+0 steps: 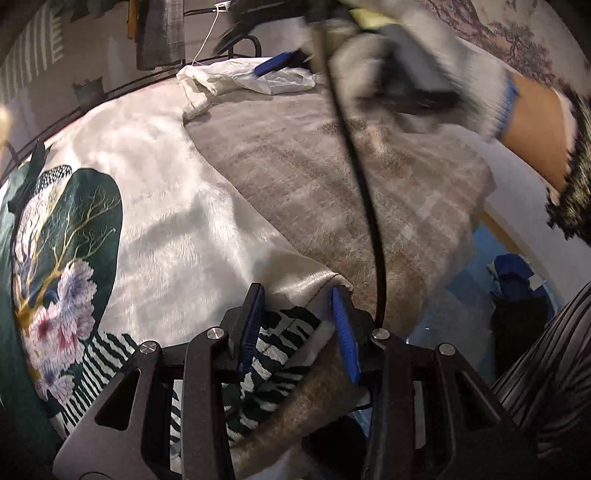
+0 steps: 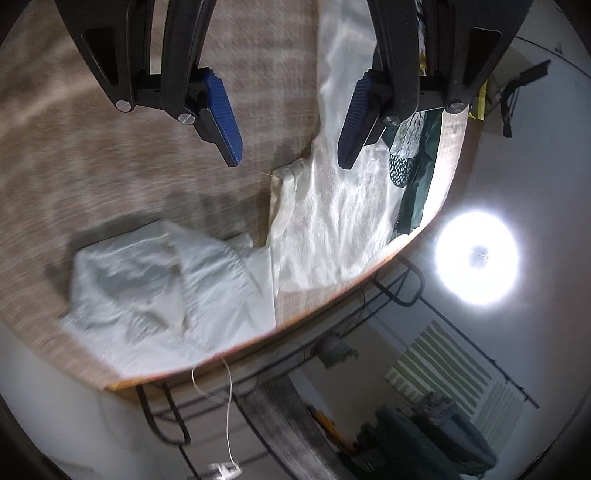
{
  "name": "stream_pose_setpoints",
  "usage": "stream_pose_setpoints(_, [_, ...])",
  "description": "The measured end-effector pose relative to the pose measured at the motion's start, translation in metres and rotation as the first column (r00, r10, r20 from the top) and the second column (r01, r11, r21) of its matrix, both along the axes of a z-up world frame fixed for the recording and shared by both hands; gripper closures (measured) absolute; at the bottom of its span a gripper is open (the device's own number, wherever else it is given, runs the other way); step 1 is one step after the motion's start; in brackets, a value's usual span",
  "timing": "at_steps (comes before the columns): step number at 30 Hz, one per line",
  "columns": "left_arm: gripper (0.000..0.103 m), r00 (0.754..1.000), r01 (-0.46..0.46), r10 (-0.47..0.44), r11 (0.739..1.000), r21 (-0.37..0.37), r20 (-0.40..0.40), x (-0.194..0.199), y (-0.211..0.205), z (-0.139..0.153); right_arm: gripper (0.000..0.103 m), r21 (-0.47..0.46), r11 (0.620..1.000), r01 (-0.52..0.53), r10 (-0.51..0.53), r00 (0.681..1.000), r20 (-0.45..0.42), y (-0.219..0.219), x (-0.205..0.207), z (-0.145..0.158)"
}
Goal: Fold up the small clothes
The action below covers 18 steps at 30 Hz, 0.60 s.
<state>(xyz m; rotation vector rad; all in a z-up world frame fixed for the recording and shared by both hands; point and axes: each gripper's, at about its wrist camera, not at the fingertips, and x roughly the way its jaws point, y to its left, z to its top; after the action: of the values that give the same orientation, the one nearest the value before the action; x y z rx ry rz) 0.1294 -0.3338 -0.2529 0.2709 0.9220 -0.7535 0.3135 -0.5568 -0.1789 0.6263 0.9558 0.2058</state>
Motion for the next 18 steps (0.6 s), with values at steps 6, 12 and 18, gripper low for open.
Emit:
stream_pose_setpoints(6, [0.101,0.999,-0.048,0.048,0.999,-0.026,-0.010,0.007,0.006,0.001,0.061,0.035,0.999,0.035,-0.029,0.990,-0.138,0.022,0.047,-0.042])
stream_pose_setpoints(12, [0.102,0.983,-0.146,0.123,0.976,-0.164,-0.139,0.018,0.040,0.009,0.086,0.028,0.998,0.049,-0.042,0.977,-0.208,0.038,0.071,-0.066])
stream_pose_setpoints(18, [0.102,0.966,-0.215,0.170,0.947,-0.241,-0.193,0.017,0.067,0.015,0.101,-0.052,0.997,0.056,-0.064,0.982,-0.175,0.053,0.076,-0.055])
